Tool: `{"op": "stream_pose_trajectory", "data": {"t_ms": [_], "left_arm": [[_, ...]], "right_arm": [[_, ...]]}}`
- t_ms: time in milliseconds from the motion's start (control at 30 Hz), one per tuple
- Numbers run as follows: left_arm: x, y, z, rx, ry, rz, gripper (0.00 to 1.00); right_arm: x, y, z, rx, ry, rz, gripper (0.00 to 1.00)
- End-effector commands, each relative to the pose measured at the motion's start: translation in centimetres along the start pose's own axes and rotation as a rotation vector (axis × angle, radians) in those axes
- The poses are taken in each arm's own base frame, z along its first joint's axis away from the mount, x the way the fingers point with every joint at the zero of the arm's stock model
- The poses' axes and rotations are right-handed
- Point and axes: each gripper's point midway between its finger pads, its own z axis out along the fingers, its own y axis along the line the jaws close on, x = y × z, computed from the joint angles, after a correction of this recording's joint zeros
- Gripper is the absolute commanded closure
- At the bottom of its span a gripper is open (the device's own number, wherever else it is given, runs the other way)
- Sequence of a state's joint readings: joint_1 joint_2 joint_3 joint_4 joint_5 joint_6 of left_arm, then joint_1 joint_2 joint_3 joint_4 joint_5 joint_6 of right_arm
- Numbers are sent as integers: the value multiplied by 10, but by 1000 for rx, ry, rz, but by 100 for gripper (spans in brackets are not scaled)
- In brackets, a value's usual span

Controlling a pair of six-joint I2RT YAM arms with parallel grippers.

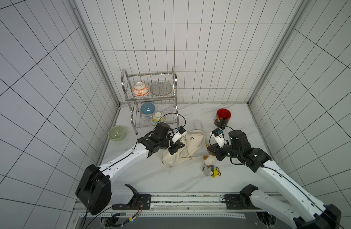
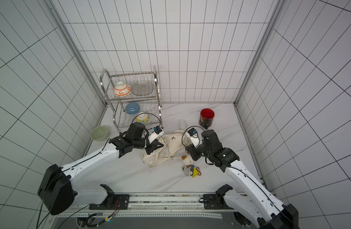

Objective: Remove the decoration from the bag
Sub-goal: Place the decoration item at the center of the board.

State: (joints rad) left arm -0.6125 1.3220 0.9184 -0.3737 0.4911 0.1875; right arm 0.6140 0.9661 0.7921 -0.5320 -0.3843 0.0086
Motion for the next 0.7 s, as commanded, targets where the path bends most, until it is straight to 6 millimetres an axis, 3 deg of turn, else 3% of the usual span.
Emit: {"op": "stream_pose_trajectory", "data": {"t_ms": [0,167,333,467,667], "left_arm": [[-38,-8,-1,33,-148,-31,87],[-53,-39,12,192,-190,-30,84],[-53,-61,34,306,-159,-55,86],[-68,-65,39,334,-187,-44,86],[-67,-60,47,363,-164,-39,86]], "right_arm": [[13,-1,7,-24,82,16,77],[-3,4,10,-60,26,-11,61],[-28,16,7,-129,-76,-24,60],[-39,24,6,-177,-120,-48,60],[-44,40,4,-273,-161,-130,59]]}}
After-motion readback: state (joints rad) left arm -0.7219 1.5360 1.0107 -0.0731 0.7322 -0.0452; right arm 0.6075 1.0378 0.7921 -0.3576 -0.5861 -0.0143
